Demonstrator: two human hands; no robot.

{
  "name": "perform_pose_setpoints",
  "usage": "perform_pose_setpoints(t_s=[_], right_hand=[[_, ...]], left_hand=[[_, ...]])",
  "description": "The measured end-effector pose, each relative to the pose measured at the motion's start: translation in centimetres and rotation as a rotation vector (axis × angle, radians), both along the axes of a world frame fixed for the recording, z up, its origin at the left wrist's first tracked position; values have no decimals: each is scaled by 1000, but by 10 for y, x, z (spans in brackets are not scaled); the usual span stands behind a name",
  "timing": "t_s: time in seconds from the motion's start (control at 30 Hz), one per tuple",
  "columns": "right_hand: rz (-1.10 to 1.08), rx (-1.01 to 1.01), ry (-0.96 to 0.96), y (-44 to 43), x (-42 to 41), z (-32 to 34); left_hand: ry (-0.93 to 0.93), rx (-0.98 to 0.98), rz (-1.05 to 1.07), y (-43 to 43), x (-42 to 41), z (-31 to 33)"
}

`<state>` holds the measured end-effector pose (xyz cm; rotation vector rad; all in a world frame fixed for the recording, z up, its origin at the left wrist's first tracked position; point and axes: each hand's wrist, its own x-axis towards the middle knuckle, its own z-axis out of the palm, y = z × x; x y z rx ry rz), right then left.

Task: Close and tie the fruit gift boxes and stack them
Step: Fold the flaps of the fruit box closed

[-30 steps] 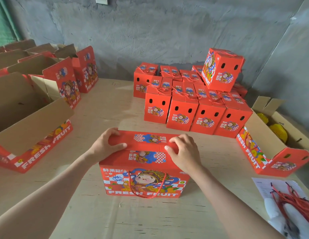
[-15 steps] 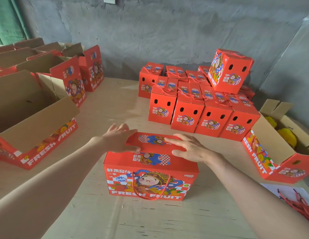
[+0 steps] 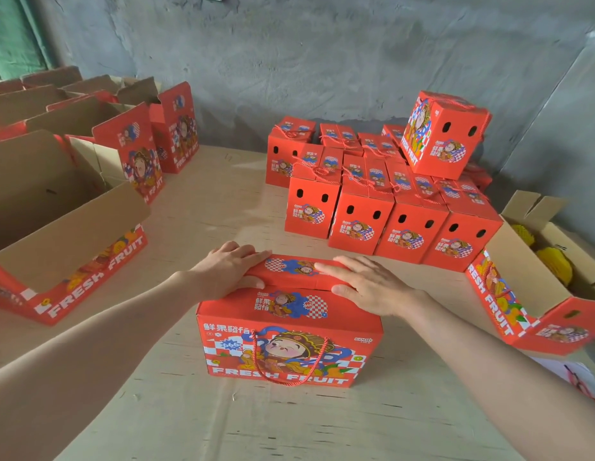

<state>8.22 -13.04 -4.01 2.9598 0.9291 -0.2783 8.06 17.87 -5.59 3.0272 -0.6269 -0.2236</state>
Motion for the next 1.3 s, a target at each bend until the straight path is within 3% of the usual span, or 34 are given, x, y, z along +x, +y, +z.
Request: perform_pose_setpoints(t_s=[0.3,0.57,0.83,1.0,1.13,1.3], right_hand=[[9,39,-3,-1,-2,-8],[-16,109,23,-2,-6,-14],[31,26,-43,11,-13,-19],[23,26,43,12,-11,-18],[3,34,35,12,-14,-18],[-30,29,66,15,-17,-16]], left_hand=[[75,36,-4,0,1,3],[86,-49,45,1,0,-3],[-1,95,67,-8,-2,-7],[45,164,107,-15,-1,-8],[15,66,200,-32,-18,-8],[-78,-38,145,-83,-73,-25]])
